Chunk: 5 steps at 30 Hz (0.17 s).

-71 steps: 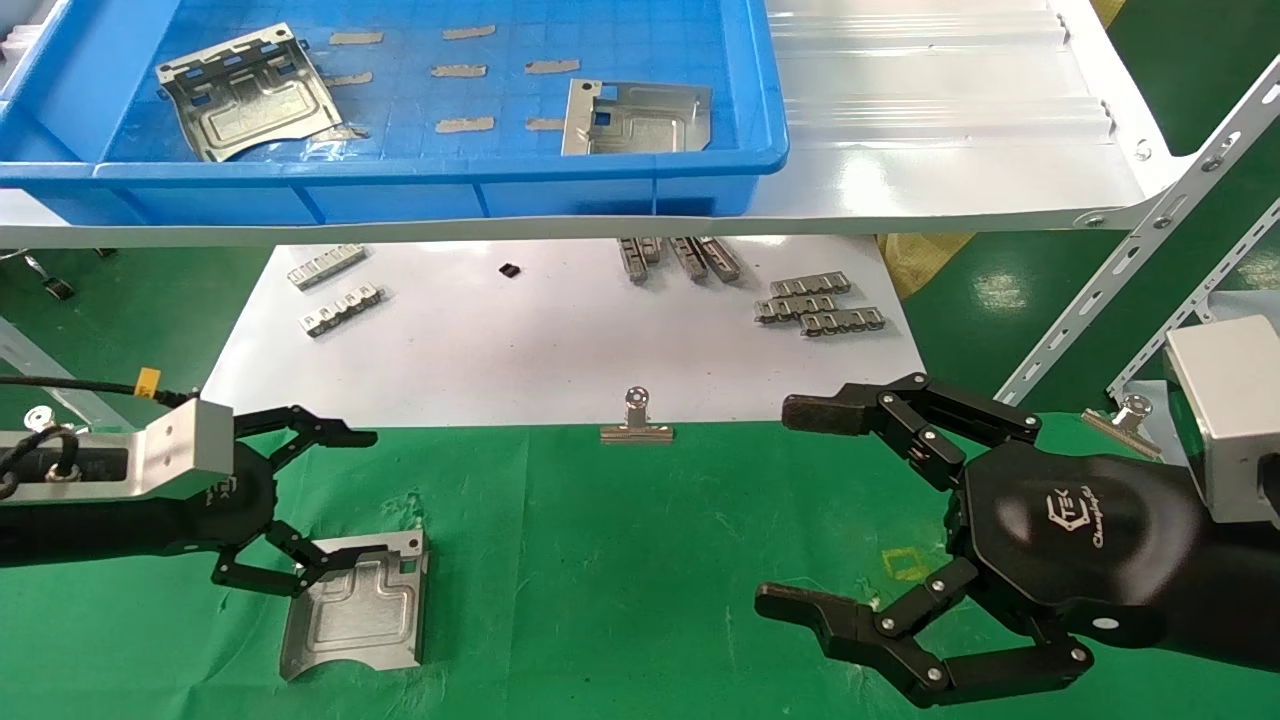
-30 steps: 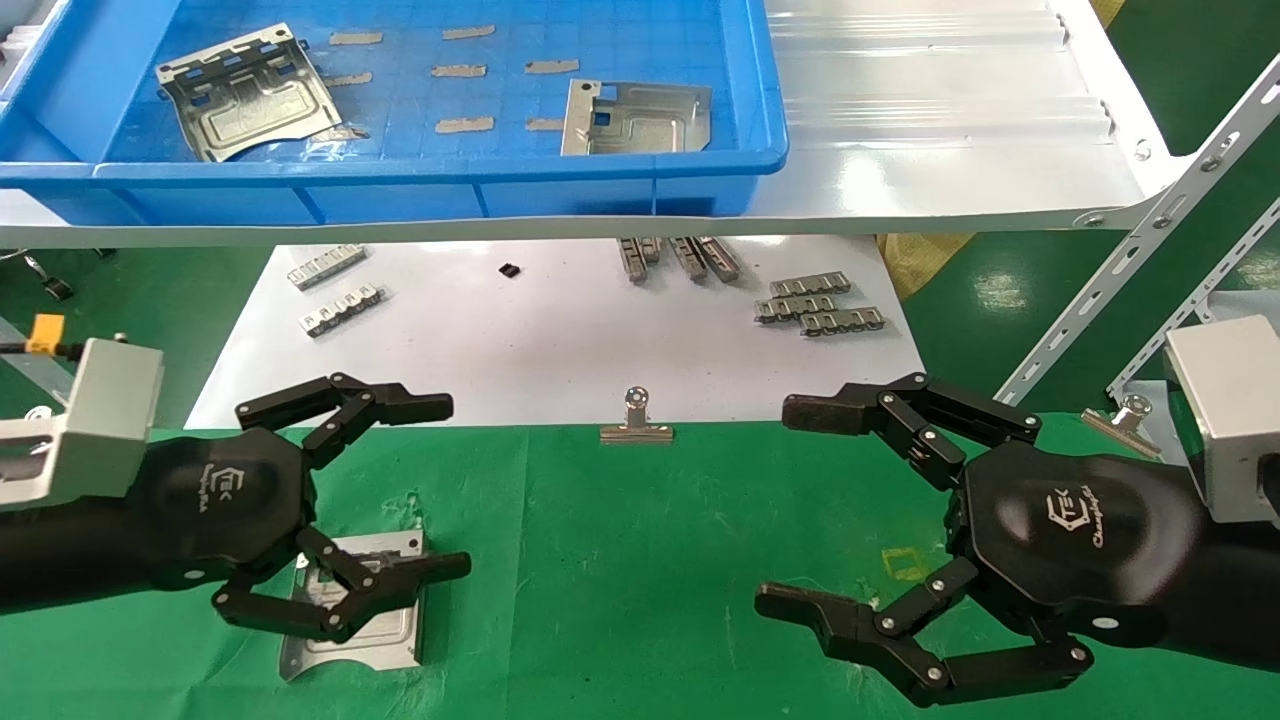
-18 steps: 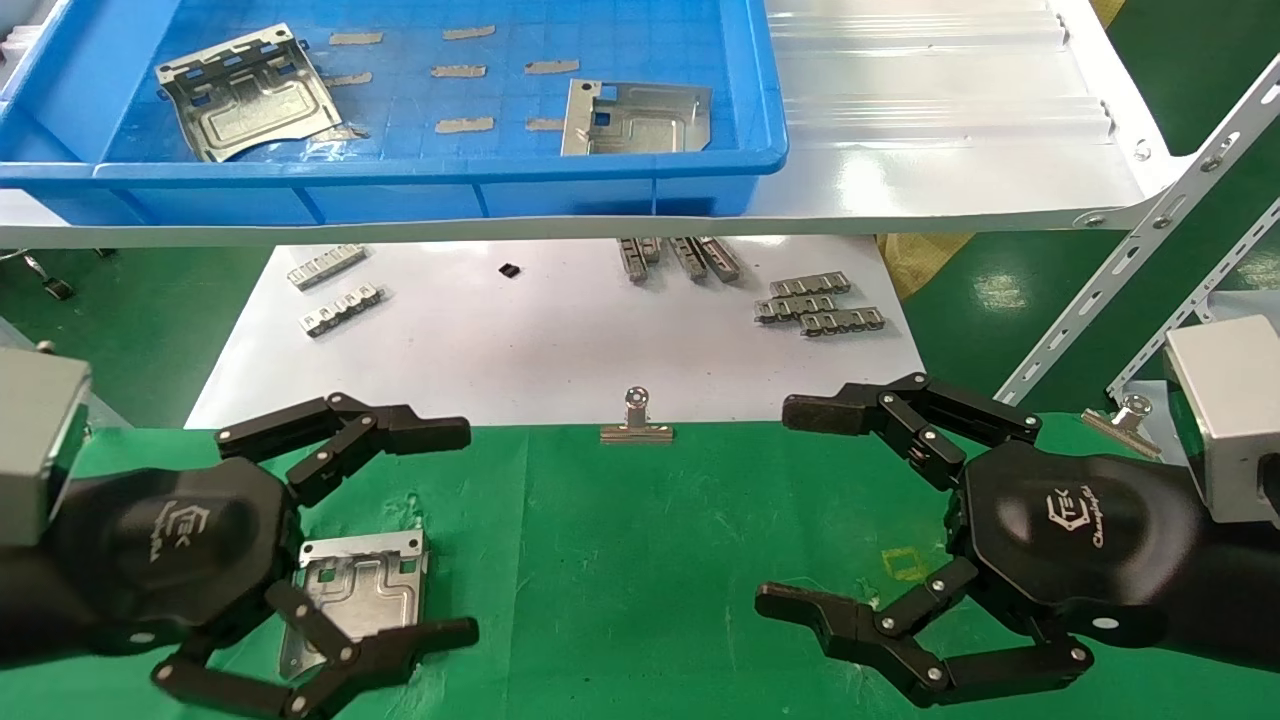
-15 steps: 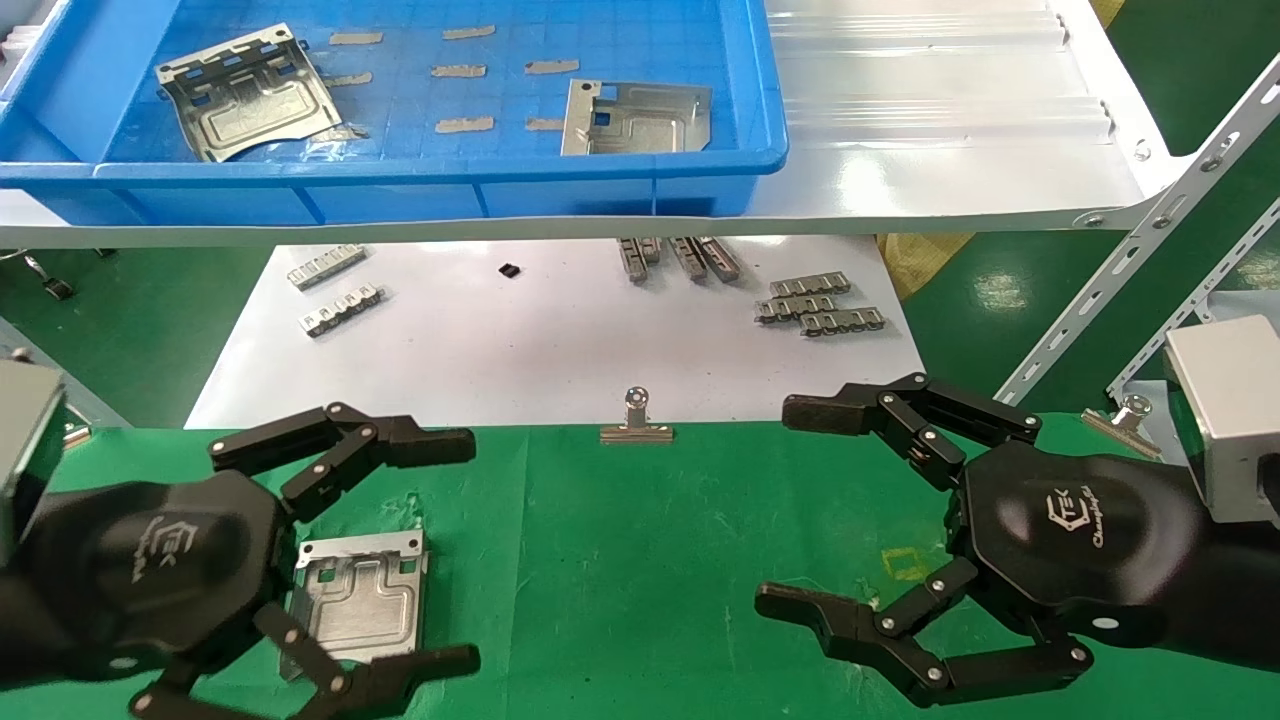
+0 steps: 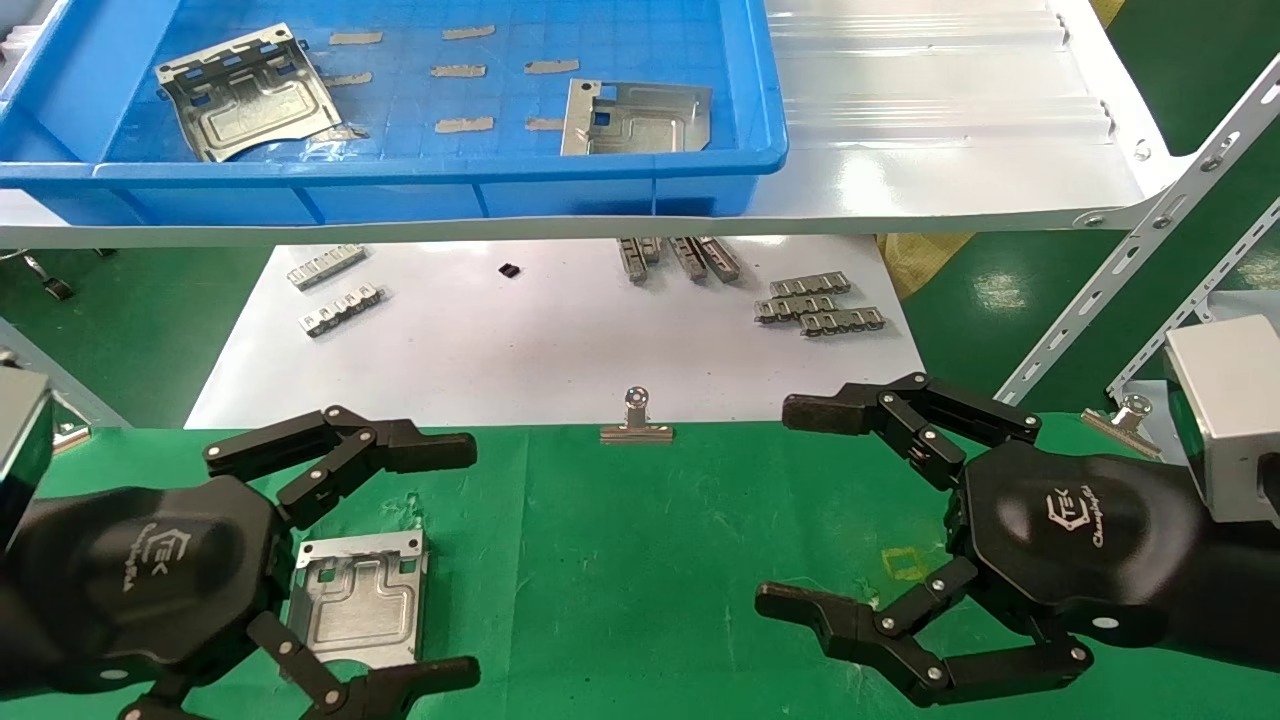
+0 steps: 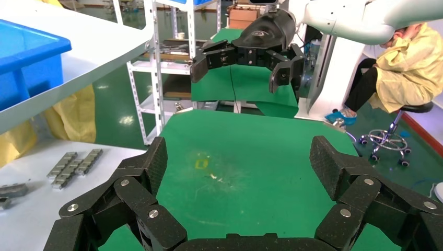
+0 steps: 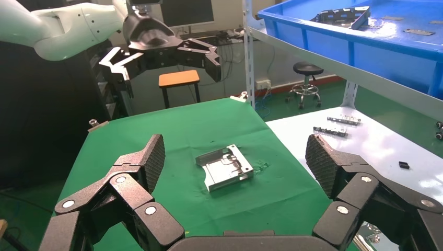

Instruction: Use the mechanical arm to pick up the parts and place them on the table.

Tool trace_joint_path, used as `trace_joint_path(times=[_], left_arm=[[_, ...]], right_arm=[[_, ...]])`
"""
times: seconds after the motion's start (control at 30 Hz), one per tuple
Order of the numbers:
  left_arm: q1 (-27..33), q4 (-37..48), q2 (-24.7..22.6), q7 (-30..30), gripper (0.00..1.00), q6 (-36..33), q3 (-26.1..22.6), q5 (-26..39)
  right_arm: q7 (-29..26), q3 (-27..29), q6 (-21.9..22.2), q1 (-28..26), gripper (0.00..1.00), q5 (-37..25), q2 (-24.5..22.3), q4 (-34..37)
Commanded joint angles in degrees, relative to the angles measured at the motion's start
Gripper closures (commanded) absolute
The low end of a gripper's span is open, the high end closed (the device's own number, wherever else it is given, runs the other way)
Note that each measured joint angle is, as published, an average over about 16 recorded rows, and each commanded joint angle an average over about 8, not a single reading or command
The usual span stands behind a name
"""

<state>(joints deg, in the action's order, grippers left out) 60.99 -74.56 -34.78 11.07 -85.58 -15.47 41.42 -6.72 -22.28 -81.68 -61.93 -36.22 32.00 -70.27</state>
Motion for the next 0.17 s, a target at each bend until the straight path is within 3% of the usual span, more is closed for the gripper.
trace_joint_path(times=[0.03, 0.17], left_arm=[[0.17, 0.31, -0.07, -0.13, 0.0, -0.02, -0.17, 0.13], [0.27, 0.5, -0.11, -0.2, 0.0, -0.03, -0.28, 0.2]], right_arm=[[0.0, 0.0, 0.0, 0.0, 0.0, 0.0, 0.0, 0.0], [0.0, 0.0, 0.0, 0.0, 0.0, 0.0, 0.0, 0.0]])
